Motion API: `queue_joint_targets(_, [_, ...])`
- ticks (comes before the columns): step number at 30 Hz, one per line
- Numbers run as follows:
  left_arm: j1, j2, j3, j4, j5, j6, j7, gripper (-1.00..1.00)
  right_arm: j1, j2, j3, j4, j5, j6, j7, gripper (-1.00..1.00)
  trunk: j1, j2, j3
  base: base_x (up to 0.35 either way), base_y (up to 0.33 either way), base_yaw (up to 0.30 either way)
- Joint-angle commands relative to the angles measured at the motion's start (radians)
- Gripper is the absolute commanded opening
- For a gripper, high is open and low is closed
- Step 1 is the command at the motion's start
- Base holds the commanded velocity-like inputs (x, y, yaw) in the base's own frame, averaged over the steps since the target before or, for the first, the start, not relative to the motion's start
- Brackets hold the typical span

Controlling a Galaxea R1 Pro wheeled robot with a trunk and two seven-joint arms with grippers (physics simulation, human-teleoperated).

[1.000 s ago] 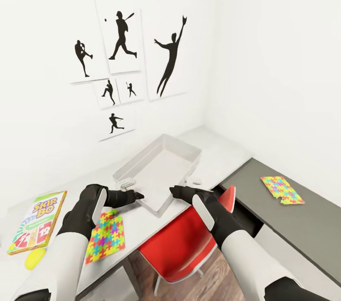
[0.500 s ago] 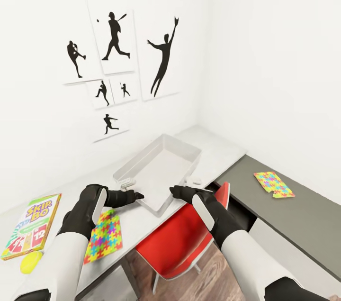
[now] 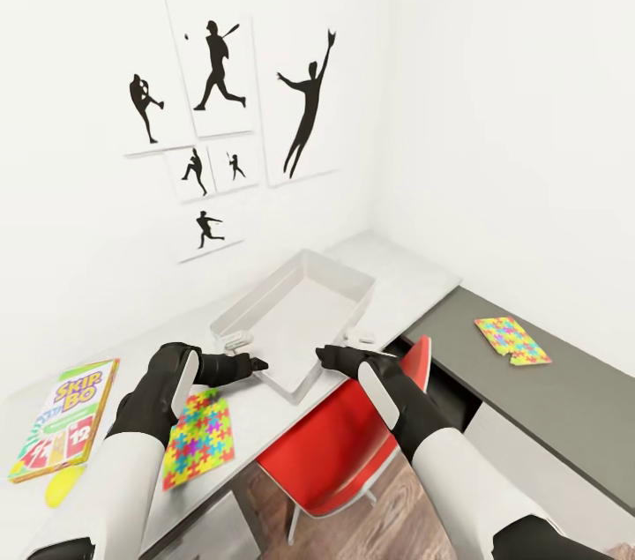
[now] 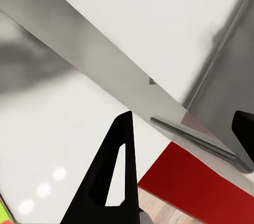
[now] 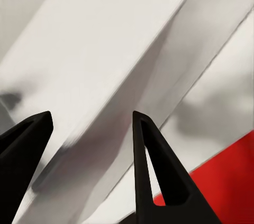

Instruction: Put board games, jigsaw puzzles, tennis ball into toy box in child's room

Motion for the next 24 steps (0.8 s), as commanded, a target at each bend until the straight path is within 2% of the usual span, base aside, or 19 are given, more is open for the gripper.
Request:
queue_joint_targets(1, [-0.001, -0.001, 0.005, 0.000, 0.004, 0.010, -0.003, -1.00, -0.001, 0.000, 0.001, -0.004, -0.020, -0.010, -0.005, -1.00, 0.001, -0.002, -0.003, 0.000, 0.002, -0.071])
queue_joint_targets(12, [-0.001, -0.001, 0.005, 0.000, 0.003, 0.010, -0.002, -1.00, -0.001, 0.000, 0.001, -0.004, -0.020, -0.010, -0.005, -1.00, 0.001, -0.002, -0.013, 0.000, 0.006, -0.085])
queue_joint_targets(24, [-0.001, -0.001, 0.005, 0.000, 0.004, 0.010, -0.002, -1.00, -0.001, 0.000, 0.001, -0.005, -0.020, -0.010, -0.005, -1.00, 0.001, -0.002, -0.015, 0.000, 0.120, -0.017])
